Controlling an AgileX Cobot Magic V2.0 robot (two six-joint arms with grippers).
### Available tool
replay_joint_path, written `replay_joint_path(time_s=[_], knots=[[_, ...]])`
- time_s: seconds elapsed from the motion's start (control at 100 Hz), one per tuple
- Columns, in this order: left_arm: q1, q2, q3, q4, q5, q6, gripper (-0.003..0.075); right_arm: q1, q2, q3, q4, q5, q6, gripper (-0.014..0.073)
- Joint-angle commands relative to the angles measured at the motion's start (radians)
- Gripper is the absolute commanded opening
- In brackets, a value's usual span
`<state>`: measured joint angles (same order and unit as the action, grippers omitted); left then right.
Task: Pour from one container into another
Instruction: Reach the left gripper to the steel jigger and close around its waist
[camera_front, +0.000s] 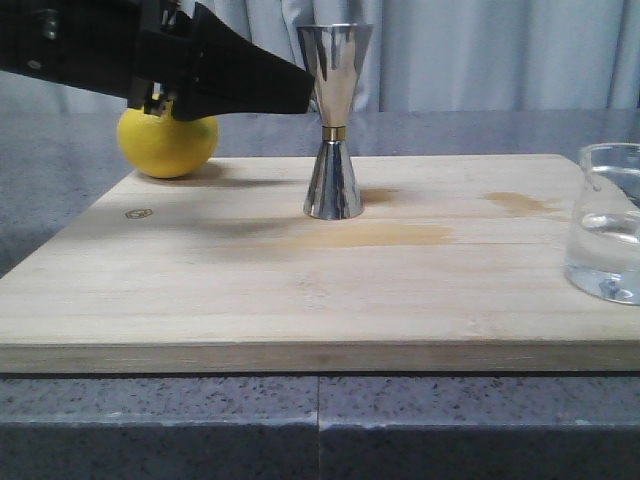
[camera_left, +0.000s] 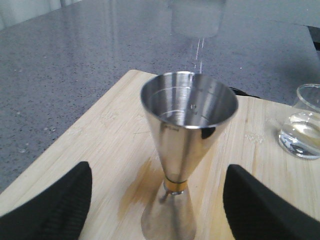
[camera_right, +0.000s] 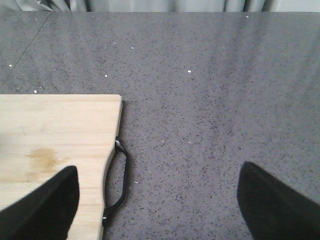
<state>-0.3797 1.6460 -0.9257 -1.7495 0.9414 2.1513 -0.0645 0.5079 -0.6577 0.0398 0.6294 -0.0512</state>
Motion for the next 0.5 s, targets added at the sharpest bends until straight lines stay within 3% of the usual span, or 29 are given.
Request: replay_joint_path(time_s=[0.0,0.49], knots=[[-0.023,-0.014,-0.029,-0.102,0.065,0.034,0.0501,0.002,0.013,-0.035,0.001,-0.082,-0.008,0.0584],[-0.086,0.103,-0.089,-0.102,0.109,0.067,0.0501,0.002,0.013,-0.035,0.001,-0.082,-0.008,0.0584]])
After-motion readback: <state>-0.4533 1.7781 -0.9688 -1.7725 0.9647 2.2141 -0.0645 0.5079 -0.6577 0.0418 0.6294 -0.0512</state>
